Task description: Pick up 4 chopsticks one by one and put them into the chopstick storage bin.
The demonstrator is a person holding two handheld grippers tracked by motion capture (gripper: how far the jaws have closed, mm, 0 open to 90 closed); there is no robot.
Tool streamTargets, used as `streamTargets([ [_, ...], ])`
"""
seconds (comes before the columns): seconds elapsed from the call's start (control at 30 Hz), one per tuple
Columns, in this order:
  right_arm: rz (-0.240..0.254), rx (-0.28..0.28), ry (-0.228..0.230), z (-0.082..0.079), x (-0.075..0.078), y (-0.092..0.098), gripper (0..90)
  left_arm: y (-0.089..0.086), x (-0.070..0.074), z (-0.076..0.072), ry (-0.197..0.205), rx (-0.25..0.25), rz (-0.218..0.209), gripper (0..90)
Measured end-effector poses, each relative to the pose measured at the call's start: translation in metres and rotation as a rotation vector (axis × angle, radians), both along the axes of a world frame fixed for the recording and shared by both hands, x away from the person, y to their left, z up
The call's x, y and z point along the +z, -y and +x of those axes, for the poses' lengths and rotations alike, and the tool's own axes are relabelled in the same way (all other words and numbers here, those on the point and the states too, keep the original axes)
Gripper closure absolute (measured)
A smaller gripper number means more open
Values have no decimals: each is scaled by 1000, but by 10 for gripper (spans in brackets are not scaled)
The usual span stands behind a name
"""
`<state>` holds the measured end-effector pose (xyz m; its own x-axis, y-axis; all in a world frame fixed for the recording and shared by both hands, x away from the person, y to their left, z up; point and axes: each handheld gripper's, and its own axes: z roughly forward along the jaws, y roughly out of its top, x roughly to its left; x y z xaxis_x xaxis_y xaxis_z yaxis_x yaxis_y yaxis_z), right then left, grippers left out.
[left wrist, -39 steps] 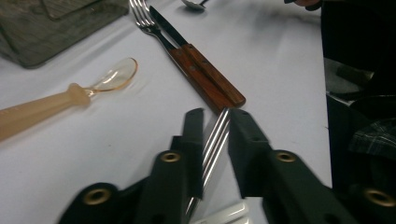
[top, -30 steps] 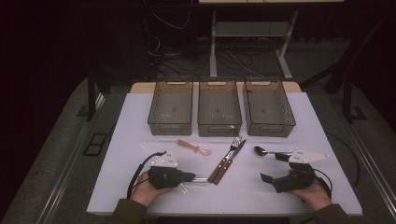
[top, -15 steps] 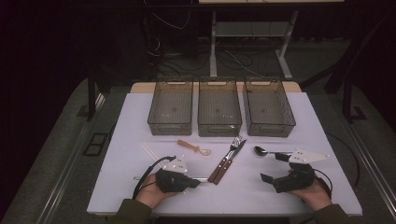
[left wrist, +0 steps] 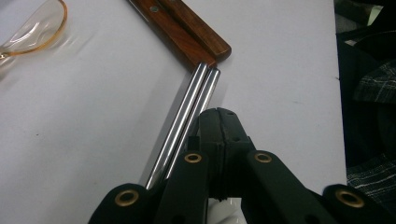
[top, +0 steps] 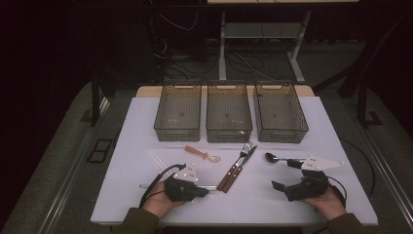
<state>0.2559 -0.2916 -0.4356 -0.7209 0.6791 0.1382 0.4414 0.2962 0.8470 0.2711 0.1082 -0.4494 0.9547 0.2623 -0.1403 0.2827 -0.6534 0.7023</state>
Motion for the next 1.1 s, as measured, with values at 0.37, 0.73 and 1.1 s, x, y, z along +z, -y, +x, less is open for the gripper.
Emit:
streamTargets([
  [0.37,0,-1,2,0,0,0,11,-1,0,2,4,12,2,894],
  [0.73,-1,-1,3,0,0,0,11,-4,1,4,11,26,7,894],
  [1.1,-2,0,1,0,0,0,11,-6,1,4,25,51,11,894],
])
